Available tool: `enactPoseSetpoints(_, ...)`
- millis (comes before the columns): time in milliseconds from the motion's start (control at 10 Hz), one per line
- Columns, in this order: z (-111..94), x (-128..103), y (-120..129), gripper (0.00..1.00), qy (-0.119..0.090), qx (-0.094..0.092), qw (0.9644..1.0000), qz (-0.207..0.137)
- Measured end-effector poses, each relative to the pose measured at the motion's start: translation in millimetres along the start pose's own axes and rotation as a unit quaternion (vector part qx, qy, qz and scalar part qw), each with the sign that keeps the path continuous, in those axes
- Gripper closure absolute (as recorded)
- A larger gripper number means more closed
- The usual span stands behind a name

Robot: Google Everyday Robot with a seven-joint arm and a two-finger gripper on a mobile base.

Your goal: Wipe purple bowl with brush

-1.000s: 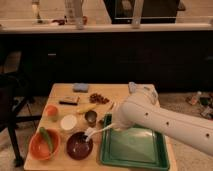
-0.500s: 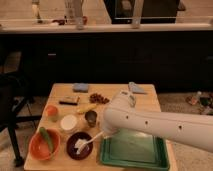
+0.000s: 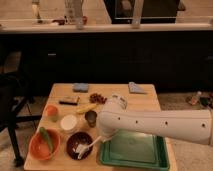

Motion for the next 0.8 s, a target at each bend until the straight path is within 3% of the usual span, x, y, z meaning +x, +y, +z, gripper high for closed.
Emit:
enactPoseSetpoints(300,14.2,5.3,-0.5,1.0,0.002,-0.015,0.9999,0.005)
enactPoseSetpoints(800,11.1,28.1,-13.4,1.0,0.019,-0.018,0.9996,0.013)
